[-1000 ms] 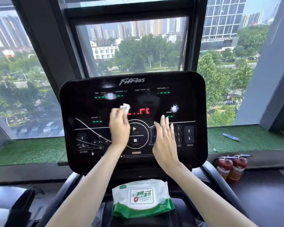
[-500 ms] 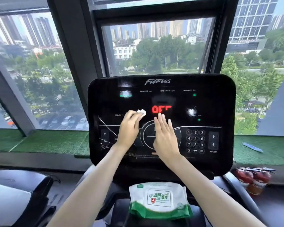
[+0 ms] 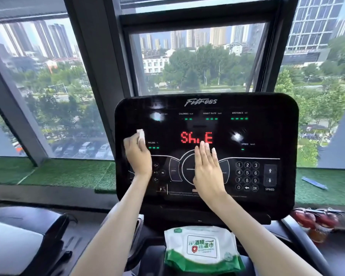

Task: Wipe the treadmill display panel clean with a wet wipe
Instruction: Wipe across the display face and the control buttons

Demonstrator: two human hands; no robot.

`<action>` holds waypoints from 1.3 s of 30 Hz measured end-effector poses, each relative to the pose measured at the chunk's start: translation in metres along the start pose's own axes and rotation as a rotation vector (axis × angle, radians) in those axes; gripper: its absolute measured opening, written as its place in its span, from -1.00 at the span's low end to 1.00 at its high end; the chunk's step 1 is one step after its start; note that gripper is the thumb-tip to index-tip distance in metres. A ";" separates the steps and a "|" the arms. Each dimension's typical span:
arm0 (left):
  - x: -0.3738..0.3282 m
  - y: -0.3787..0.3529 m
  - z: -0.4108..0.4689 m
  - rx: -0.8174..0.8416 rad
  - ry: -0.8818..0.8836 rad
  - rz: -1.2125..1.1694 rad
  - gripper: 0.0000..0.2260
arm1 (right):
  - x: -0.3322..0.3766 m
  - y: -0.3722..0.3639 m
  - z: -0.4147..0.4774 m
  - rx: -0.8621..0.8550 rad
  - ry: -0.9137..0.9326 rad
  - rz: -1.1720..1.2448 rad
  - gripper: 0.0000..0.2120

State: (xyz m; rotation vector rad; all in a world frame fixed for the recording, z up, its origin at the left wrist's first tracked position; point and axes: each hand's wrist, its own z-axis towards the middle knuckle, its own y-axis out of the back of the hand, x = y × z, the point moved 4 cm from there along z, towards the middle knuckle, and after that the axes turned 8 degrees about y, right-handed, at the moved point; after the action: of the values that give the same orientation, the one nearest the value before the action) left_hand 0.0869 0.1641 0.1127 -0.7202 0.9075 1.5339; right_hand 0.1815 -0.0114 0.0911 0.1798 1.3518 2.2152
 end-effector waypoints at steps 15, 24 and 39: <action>-0.022 -0.025 -0.035 0.234 -0.372 0.074 -0.80 | 0.001 -0.006 0.001 -0.066 -0.010 0.026 -0.24; -0.004 -0.005 -0.001 0.050 -0.209 0.134 -0.81 | 0.000 -0.007 0.001 -0.042 0.017 0.000 -0.22; 0.016 0.008 0.003 0.204 -0.319 0.164 -0.79 | -0.001 -0.013 0.001 -0.073 0.015 0.001 -0.27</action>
State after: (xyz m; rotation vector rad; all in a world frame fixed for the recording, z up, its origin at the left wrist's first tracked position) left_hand 0.0765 0.1745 0.1024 -0.2496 0.8794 1.6144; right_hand 0.1879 -0.0062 0.0808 0.1372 1.2764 2.2674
